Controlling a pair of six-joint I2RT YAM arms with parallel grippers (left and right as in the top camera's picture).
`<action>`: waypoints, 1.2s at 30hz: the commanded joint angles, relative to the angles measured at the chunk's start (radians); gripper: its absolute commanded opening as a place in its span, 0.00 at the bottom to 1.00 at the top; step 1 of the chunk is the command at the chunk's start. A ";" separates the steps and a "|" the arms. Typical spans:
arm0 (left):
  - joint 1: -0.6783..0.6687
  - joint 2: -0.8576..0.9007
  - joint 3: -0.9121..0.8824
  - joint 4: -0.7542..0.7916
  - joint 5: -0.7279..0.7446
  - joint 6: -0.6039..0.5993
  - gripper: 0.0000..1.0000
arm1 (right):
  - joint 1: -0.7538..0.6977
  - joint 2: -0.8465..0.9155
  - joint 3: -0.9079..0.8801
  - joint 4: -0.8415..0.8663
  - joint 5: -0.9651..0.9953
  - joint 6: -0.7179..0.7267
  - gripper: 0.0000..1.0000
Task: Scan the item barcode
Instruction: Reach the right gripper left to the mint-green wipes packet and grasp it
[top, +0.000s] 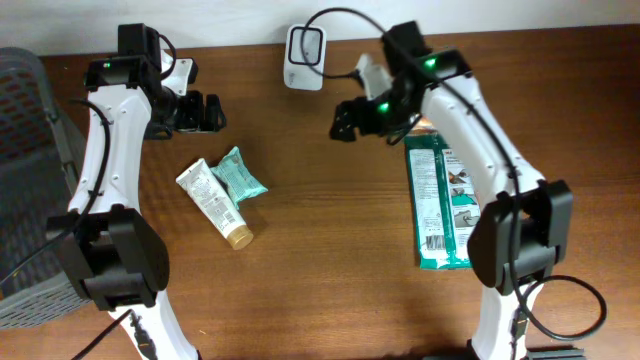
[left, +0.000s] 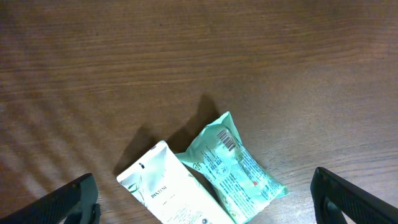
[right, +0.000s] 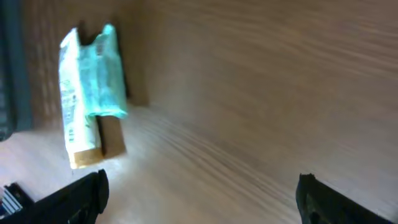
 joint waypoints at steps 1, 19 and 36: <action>0.000 -0.004 0.002 0.002 -0.003 -0.006 0.99 | 0.089 0.007 -0.116 0.148 -0.055 0.097 0.93; 0.000 -0.004 0.002 0.002 -0.003 -0.006 0.99 | 0.157 0.007 -0.233 0.358 -0.051 0.197 0.93; -0.003 -0.004 0.002 0.014 0.031 -0.009 0.99 | 0.230 0.018 -0.235 0.475 -0.051 0.201 0.94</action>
